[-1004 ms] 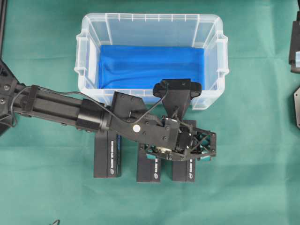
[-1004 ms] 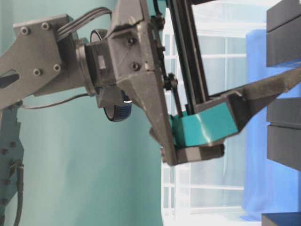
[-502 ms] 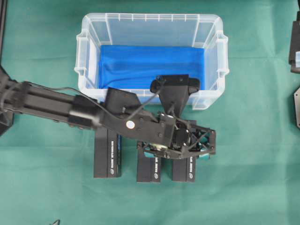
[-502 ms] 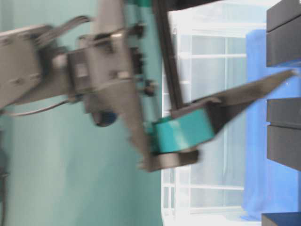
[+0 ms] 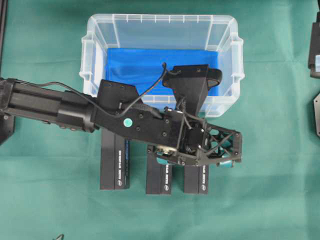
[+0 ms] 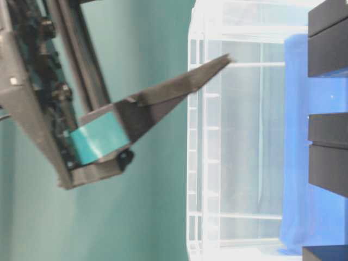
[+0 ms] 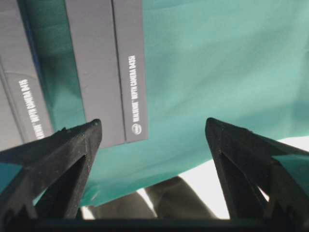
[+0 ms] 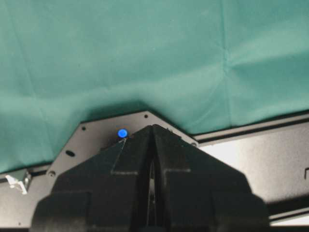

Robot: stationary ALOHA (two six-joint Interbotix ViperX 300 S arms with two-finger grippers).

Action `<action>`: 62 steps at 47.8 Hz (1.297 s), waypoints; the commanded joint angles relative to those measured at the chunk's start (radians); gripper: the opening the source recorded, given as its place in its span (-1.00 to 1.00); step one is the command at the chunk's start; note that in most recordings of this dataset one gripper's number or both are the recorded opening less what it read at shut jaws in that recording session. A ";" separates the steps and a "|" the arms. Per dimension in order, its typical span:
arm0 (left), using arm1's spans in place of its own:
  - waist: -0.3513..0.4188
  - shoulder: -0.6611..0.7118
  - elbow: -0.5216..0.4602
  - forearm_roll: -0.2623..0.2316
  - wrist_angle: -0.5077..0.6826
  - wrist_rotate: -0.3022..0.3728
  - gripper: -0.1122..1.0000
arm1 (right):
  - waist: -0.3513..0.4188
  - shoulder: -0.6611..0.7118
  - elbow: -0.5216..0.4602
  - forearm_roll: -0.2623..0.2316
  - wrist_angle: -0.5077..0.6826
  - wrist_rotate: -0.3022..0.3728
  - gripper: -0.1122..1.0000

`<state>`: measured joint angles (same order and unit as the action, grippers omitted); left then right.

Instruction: Take the box out of the case with the left arm.

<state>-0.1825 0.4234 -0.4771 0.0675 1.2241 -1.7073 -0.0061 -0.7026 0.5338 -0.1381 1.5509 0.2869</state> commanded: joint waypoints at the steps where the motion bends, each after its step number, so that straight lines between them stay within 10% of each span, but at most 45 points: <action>1: 0.003 -0.043 -0.025 0.000 0.021 0.002 0.84 | 0.000 0.000 -0.009 -0.003 -0.002 -0.002 -0.80; 25: -0.015 -0.100 0.037 0.000 0.041 0.014 0.84 | -0.002 0.000 -0.009 -0.003 -0.002 0.000 -0.80; 62: -0.158 -0.765 0.776 0.002 0.026 -0.153 0.74 | 0.000 -0.002 -0.002 -0.003 0.002 0.002 -0.80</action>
<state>-0.3145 -0.2623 0.2516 0.0675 1.2533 -1.8530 -0.0061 -0.7026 0.5384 -0.1396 1.5509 0.2869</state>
